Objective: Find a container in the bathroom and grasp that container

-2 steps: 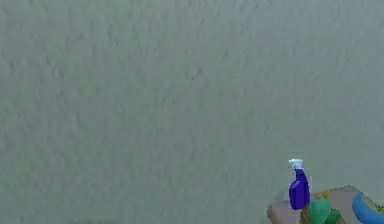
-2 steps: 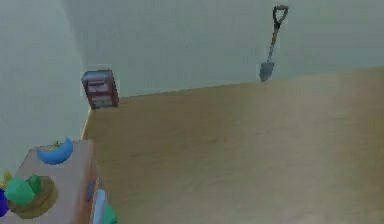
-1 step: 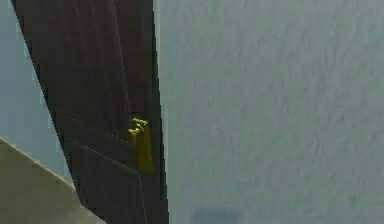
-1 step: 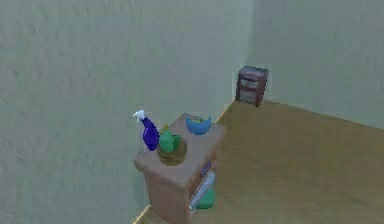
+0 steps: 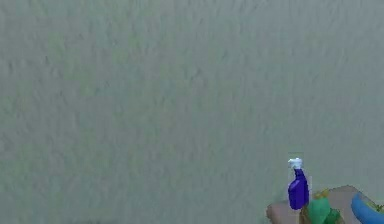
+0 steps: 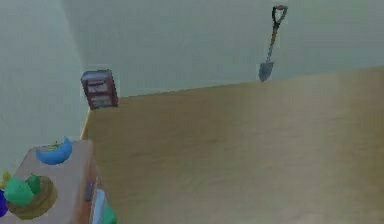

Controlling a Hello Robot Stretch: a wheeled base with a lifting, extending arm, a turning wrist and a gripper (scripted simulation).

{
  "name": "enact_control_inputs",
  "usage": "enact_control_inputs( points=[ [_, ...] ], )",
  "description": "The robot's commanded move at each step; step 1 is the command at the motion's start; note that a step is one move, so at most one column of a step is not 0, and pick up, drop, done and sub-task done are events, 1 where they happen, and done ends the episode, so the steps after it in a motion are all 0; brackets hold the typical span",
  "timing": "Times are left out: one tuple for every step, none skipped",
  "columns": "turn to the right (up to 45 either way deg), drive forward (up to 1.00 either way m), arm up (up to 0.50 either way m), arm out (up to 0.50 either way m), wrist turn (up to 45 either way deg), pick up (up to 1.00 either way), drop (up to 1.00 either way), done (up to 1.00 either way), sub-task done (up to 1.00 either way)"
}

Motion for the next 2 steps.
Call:
enact_control_inputs(
  points=[
    [45.0, 0.00, 0.00, 0.00, 0.0, 0.00, 0.00, 0.00, 0.00],
    [6.0, 0.00, 0.00, 0.00, 0.0, 0.00, 0.00, 0.00, 0.00]
  ],
)
